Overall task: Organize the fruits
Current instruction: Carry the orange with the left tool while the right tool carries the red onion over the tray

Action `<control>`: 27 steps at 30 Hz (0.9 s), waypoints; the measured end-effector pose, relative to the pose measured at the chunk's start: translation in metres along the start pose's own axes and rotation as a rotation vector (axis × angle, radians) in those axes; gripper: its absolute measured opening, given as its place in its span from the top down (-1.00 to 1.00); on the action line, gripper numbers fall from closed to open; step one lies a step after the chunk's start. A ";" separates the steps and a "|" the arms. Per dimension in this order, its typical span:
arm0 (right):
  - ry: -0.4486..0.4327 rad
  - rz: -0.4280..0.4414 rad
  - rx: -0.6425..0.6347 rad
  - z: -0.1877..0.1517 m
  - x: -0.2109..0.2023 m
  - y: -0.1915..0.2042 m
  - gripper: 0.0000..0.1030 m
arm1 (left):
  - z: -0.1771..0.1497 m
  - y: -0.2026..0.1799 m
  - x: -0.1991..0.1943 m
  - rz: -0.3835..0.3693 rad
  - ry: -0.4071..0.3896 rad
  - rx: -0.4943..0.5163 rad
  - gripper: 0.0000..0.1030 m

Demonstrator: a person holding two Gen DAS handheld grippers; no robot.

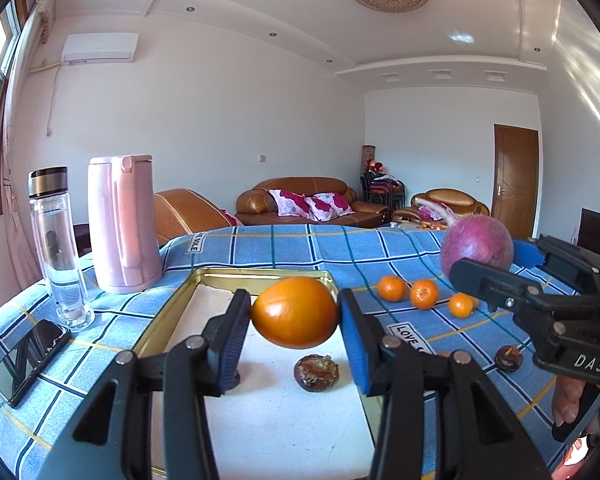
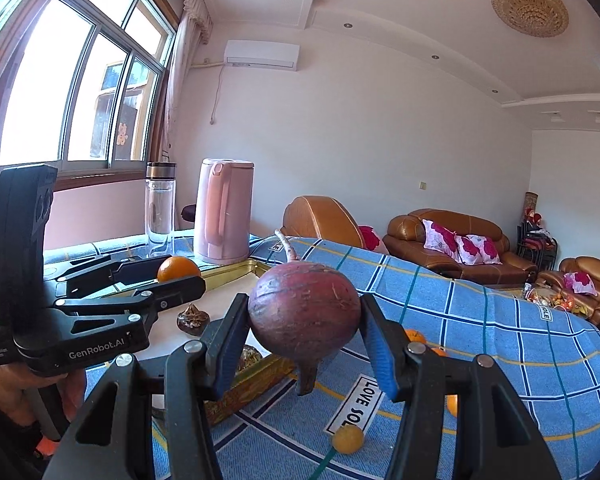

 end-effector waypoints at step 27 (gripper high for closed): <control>0.049 0.085 -0.041 -0.004 0.039 0.054 -0.10 | -0.010 0.055 0.016 0.090 0.100 -0.019 0.10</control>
Point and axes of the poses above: each gripper's, at about its wrist camera, not at the fingertips, and x roughly the way its jaws point, y to its left, z to its top, the point moved 5 cm from there along x, roughly the way its jaws point, and after that the axes turned 8 degrees about -z, right-handed, at the moved point
